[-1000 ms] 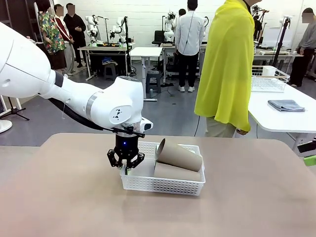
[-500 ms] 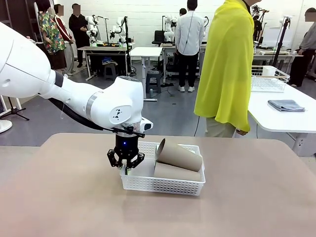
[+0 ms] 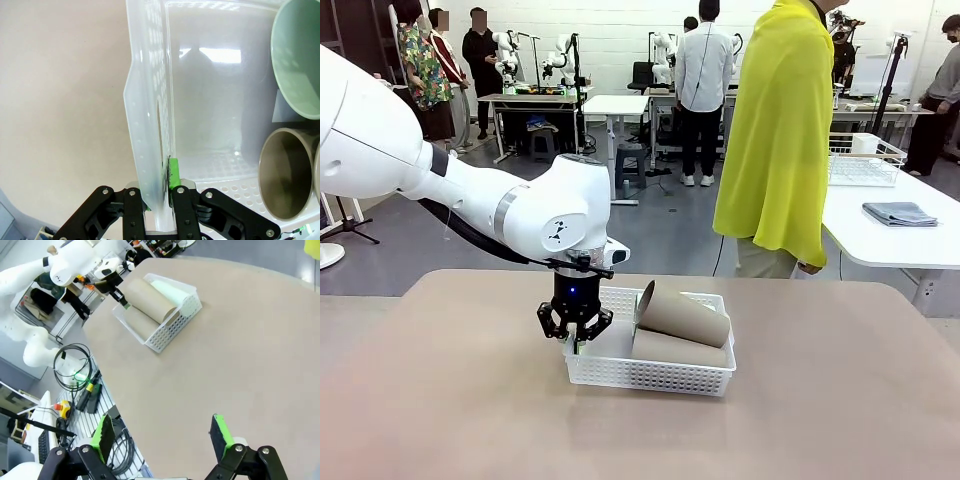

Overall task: Clean and organize the cups into the basket.
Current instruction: Move the Organizing basket back to the left side of the table.

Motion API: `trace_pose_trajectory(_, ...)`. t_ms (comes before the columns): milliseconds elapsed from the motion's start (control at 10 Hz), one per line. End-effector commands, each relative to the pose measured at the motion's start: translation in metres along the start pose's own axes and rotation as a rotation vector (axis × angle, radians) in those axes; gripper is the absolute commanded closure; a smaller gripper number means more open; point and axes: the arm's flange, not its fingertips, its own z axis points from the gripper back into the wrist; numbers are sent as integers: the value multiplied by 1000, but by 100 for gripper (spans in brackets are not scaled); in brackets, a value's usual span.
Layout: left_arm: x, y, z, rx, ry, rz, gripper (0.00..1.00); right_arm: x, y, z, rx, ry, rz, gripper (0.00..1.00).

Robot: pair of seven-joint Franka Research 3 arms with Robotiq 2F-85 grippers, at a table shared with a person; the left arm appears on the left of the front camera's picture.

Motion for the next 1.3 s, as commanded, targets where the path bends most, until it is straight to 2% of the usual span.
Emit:
trace_pose_trajectory(0,0,1,1,8,-9,-14,97,-1,-1,5,-7,-9,-2,0)
trace_pose_trajectory(100,0,0,0,0,0,0,94,-8,-12,16,146,-98,-132,0)
trace_pose_trajectory(400,-6,42,30,-29,0,-19,94,-32,-30,55,245,-196,-309,0)
trace_pose_trajectory(500,-7,58,37,-28,-12,-10,94,-40,-34,72,256,-223,-378,0)
trace_pose_trajectory(700,-6,83,44,3,-2,-12,94,-50,-41,98,255,-186,-473,0)
trace_pose_trajectory(1000,-1,117,41,39,36,50,94,-62,-52,130,209,-207,-544,0)
trace_pose_trajectory(1100,-2,128,40,48,41,54,94,-69,-60,142,233,-228,-563,0)
trace_pose_trajectory(1200,-4,142,41,40,41,70,94,-62,-46,121,195,-193,-509,0)
